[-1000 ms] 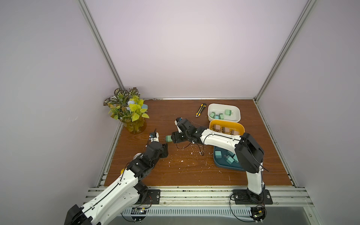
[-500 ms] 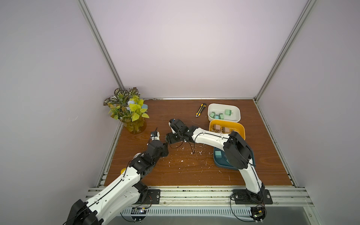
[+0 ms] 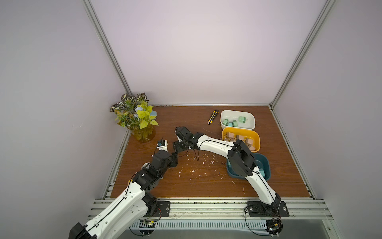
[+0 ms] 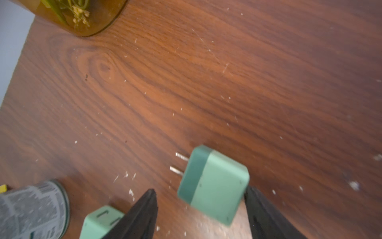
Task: Place the plugs by color into the storage box
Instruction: Pick up the plug from the center of the board.
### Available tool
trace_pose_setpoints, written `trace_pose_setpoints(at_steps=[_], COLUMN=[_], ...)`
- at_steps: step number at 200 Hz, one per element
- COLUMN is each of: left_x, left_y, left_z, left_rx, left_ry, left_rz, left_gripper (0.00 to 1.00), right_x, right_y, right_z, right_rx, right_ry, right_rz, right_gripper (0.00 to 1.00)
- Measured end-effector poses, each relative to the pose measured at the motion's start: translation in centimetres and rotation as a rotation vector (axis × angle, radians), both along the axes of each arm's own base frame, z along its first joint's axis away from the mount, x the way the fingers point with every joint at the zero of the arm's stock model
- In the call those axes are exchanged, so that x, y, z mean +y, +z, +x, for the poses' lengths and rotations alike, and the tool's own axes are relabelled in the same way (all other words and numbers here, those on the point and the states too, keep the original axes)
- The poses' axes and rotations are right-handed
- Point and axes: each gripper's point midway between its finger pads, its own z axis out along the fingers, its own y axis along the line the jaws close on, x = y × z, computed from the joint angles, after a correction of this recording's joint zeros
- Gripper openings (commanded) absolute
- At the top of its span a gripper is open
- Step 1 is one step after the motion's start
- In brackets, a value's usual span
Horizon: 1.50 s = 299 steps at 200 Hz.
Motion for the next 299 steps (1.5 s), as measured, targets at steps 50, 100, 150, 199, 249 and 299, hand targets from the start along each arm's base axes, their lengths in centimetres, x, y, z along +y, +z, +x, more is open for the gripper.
trace_pose_setpoints(at_steps=[50,100,150,199,249,299], left_x=[-0.4,-0.6,-0.7,-0.8,-0.9,-1.1], left_y=[-0.4,-0.7,-0.8,-0.8,-0.8,-0.6], left_z=[-0.1,-0.2,-0.2,-0.2,-0.3,-0.4], left_rx=[0.018,0.028,0.029,0.03,0.032,0.028], left_ry=[-0.019,-0.031,-0.037,-0.041,-0.049,-0.059], left_rz=[-0.003,-0.006,-0.006,-0.009,-0.014,-0.022], left_gripper=[0.63,0.63,0.63,0.63,0.63,0.63], right_x=[0.4,-0.7,-1.0,-2.0,-3.0,-3.9], right_y=[-1.5,-1.3,-1.2,-0.9,1.3,4.4], right_z=[0.3,0.1,-0.1,-1.4,-2.6,-3.2], right_rx=[-0.003,-0.025,-0.02,0.004,0.002,-0.026], right_ry=[-0.003,-0.03,-0.029,-0.012,0.002,0.002], right_rz=[-0.017,-0.029,-0.03,-0.03,0.005,0.046], right_gripper=[0.61,0.5,0.44,0.43,0.41,0.4])
